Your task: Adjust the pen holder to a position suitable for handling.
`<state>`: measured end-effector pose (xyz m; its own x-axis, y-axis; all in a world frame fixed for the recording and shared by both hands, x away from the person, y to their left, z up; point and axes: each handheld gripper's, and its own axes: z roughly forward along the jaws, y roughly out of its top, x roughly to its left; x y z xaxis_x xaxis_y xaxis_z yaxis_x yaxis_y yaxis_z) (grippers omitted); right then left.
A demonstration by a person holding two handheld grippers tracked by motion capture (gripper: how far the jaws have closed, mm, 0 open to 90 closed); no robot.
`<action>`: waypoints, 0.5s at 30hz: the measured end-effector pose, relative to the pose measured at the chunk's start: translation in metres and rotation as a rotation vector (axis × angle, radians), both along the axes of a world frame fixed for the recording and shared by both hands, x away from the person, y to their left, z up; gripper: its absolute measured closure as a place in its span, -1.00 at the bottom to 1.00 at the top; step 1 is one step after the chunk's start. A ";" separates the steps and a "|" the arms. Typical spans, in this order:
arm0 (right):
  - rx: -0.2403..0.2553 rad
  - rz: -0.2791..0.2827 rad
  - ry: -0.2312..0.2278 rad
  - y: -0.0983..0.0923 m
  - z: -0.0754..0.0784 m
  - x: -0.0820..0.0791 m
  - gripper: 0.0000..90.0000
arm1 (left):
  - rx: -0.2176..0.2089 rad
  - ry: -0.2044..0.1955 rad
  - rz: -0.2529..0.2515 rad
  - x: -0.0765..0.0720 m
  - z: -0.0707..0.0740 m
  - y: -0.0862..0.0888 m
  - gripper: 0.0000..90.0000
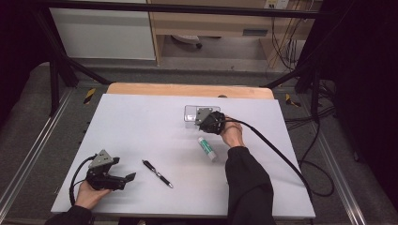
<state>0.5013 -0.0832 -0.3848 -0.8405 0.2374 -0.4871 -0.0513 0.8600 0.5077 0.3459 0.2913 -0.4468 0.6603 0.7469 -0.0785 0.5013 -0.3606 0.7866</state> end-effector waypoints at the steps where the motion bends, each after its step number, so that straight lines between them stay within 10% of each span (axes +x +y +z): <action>1: -0.014 0.016 -0.001 0.000 0.000 -0.002 0.87 | 0.001 -0.001 -0.001 0.000 0.000 0.000 -0.88; 15: -0.102 0.127 -0.020 0.001 0.001 -0.008 0.98 | 0.000 -0.001 0.000 0.000 0.000 0.000 -0.88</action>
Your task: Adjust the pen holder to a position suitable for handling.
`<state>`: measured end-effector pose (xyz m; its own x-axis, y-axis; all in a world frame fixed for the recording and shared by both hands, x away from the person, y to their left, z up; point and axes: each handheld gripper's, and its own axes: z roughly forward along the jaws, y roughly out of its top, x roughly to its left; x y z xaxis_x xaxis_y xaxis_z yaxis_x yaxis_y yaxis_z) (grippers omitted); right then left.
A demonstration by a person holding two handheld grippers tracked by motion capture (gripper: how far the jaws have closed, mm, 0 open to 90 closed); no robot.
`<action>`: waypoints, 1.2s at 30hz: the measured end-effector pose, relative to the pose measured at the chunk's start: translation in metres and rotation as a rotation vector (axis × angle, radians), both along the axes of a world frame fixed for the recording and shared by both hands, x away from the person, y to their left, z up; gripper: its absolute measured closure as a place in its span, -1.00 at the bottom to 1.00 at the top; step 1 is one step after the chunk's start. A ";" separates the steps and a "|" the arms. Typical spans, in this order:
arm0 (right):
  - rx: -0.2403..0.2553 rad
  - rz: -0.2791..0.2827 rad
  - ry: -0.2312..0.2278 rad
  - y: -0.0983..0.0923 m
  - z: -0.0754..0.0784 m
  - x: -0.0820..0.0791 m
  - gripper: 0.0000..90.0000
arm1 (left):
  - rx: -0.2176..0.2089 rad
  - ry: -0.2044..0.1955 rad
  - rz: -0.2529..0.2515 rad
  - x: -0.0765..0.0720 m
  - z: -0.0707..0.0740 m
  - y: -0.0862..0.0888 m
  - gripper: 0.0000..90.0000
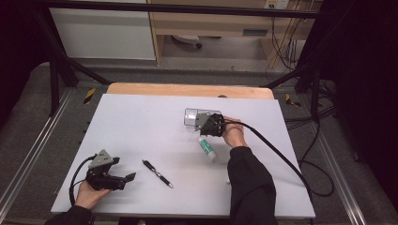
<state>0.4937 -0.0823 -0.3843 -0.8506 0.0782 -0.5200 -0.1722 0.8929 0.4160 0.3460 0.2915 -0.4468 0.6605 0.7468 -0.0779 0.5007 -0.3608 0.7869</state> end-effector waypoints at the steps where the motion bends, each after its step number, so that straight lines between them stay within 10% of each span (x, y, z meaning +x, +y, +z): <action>1: -0.005 0.010 -0.003 0.000 0.001 -0.001 0.98 | 0.001 0.000 0.000 0.000 0.000 0.000 -0.88; 36: -0.006 0.051 0.033 0.031 0.004 -0.028 0.98 | 0.005 0.002 -0.004 0.000 0.000 -0.001 -0.88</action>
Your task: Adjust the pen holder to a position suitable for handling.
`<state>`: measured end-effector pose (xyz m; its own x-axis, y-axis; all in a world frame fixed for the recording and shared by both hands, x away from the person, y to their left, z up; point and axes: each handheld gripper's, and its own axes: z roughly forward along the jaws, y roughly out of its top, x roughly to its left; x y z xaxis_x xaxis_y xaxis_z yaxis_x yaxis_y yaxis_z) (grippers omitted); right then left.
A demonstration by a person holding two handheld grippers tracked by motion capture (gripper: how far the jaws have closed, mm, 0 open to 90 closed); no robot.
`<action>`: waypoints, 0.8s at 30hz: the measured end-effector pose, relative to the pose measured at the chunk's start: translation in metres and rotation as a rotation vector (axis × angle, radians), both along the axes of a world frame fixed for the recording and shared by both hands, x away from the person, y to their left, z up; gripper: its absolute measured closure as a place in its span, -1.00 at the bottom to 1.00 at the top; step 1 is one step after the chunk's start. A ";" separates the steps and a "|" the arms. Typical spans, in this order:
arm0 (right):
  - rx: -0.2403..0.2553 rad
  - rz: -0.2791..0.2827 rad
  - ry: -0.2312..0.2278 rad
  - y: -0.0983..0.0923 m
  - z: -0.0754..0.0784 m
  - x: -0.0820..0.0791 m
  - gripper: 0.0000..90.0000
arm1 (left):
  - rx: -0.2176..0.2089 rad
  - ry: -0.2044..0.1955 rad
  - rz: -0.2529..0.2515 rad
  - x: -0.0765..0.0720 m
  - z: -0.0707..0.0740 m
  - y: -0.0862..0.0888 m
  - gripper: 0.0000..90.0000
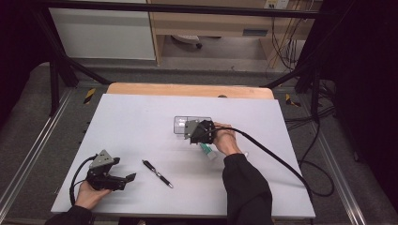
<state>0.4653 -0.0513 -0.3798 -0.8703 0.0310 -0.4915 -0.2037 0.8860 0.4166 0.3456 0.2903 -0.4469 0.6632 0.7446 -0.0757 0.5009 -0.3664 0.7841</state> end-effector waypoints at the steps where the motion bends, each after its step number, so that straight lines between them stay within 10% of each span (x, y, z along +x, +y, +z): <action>1: -0.002 0.003 0.003 0.000 0.000 0.000 0.98 | 0.000 0.000 0.000 0.000 0.000 0.000 -0.88; 24: 0.087 -0.103 -0.080 -0.004 0.003 0.013 0.75 | 0.002 0.002 0.000 0.000 0.000 0.000 -0.88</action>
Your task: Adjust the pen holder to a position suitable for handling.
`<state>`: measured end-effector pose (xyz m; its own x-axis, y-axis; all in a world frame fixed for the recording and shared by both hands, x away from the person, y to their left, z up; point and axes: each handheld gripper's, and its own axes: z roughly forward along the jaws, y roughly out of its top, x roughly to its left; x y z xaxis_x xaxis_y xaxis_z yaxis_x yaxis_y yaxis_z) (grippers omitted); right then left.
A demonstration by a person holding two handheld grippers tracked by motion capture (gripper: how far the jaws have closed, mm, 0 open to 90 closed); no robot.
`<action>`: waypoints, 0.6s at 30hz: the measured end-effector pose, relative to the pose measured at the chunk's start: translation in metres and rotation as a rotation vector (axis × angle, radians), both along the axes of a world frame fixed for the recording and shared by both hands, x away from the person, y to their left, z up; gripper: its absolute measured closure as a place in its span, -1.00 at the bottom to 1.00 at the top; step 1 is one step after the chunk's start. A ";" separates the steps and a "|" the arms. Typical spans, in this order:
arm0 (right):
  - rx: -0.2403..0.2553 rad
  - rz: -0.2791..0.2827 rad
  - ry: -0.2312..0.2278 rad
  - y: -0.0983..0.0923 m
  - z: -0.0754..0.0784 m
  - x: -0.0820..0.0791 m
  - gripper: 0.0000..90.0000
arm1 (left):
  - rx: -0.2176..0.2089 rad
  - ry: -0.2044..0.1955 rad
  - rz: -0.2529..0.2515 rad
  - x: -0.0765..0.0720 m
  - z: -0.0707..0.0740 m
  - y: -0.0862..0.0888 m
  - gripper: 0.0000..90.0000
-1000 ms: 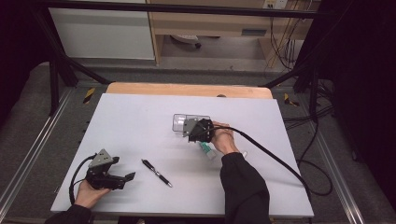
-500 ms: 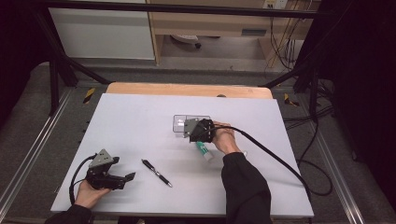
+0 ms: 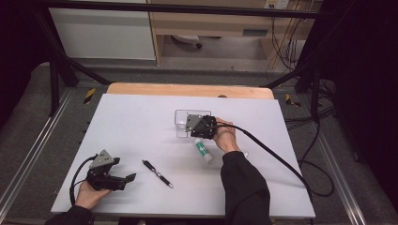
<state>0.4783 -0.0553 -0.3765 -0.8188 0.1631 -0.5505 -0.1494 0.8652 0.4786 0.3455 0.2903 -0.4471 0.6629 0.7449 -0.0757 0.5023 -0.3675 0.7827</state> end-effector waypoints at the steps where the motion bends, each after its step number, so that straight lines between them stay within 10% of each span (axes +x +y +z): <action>1: 0.004 -0.007 0.000 0.000 0.000 0.001 0.73 | -0.002 0.000 0.000 0.000 0.000 0.000 -0.88; 11: 0.085 -0.067 0.020 -0.002 0.003 0.004 0.33 | -0.005 0.004 0.003 0.000 0.000 0.000 -0.88; 18: 0.213 -0.180 0.132 -0.015 0.021 -0.008 -0.19 | 0.002 0.005 0.007 0.000 0.000 0.000 -0.88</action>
<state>0.4698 -0.0700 -0.3560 -0.8283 0.4123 -0.3794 0.0723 0.7502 0.6572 0.3456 0.2904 -0.4470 0.6576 0.7494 -0.0778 0.5086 -0.3653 0.7797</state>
